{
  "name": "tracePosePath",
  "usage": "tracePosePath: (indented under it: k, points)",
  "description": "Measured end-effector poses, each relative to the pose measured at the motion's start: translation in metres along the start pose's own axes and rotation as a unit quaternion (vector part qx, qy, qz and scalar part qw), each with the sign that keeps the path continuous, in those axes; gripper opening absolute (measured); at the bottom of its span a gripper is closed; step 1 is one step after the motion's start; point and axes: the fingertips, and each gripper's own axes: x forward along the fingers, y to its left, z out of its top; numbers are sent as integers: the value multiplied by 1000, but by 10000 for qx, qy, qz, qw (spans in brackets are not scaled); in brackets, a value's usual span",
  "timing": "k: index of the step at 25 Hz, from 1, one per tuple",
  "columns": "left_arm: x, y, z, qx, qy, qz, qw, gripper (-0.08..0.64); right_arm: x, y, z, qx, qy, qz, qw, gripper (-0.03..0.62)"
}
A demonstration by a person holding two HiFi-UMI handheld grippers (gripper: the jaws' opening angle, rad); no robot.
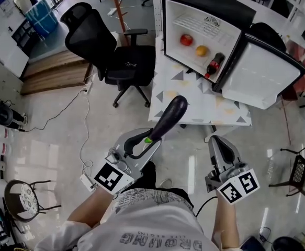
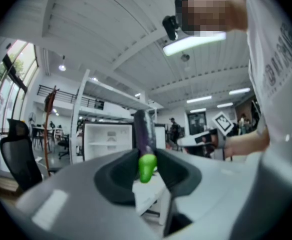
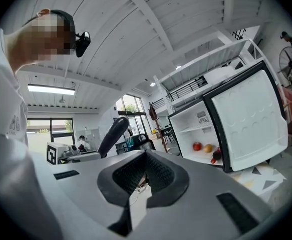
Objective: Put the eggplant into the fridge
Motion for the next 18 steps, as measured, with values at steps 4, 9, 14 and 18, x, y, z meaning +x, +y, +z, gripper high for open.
tracePosePath:
  k: [4, 9, 14, 18]
  points:
    - [16, 19, -3, 39, 6, -77, 10000, 118, 19, -13, 2, 28, -26, -54, 10000, 3]
    - [36, 46, -5, -17, -4, -142, 9999, 118, 48, -25, 5, 58, -13, -81, 9999, 3]
    - [55, 77, -13, -95, 47, -185, 9998, 118, 80, -41, 5, 95, 24, -127, 9999, 3]
    - [69, 100, -19, -125, 78, -248, 9996, 118, 104, -51, 4, 120, 69, -166, 9998, 3]
